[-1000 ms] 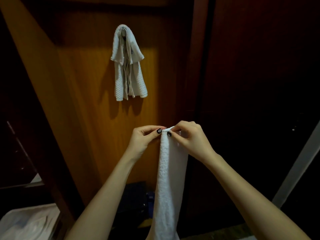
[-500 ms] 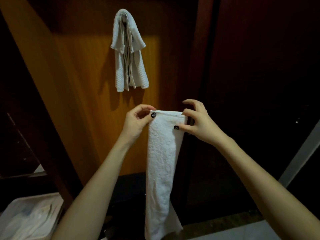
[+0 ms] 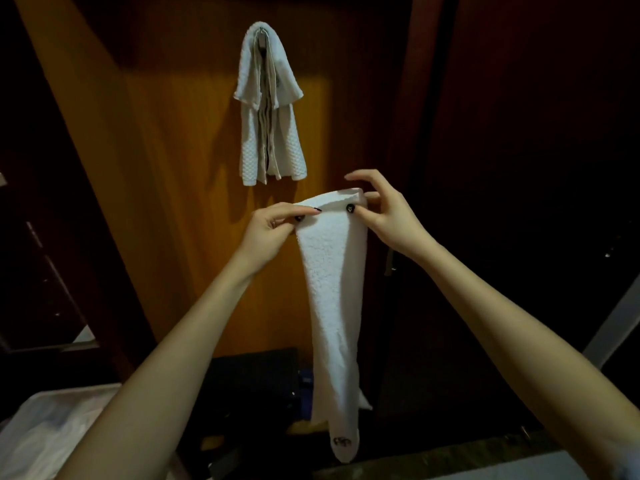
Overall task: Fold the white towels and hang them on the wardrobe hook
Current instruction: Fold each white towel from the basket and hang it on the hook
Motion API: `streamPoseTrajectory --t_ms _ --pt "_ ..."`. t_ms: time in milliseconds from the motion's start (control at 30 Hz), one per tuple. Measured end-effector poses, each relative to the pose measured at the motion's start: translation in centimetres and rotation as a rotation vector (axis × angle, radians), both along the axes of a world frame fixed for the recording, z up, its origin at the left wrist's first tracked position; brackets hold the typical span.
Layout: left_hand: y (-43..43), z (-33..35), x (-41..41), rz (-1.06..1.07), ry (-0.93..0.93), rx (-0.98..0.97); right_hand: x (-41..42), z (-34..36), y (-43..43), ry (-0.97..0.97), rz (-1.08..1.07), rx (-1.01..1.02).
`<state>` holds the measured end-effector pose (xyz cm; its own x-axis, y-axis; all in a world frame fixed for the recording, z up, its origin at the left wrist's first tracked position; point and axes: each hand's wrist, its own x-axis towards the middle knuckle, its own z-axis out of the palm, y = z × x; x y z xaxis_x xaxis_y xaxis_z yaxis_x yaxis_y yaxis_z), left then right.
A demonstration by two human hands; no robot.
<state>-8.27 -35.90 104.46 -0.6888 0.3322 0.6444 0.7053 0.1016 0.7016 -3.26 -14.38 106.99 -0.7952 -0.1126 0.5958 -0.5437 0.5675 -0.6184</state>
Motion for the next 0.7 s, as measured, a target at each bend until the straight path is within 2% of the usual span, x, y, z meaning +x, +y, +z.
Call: streamPoseTrajectory --t_ms 100,233,367,567,700 --pt "-0.2 0.4 -0.2 -0.01 -0.013 -0.005 -0.3 0.4 -0.2 0.01 0.023 -0.018" --pt "0.6 -0.1 -0.4 -0.054 0.004 -0.121 -0.6 0.4 -0.1 0.042 0.007 -0.115" --pt "1.8 -1.3 0.2 -0.137 -0.106 -0.11 -0.8 0.7 0.8 0.077 0.014 -0.198" --pt "3.4 -2.9 0.9 -0.102 -0.057 -0.291 -1.3 0.9 1.9 0.019 -0.016 -0.374" --pt "3.3 -0.5 1.9 -0.383 -0.172 -0.318 -1.9 2.5 2.8 0.006 -0.066 -0.435"
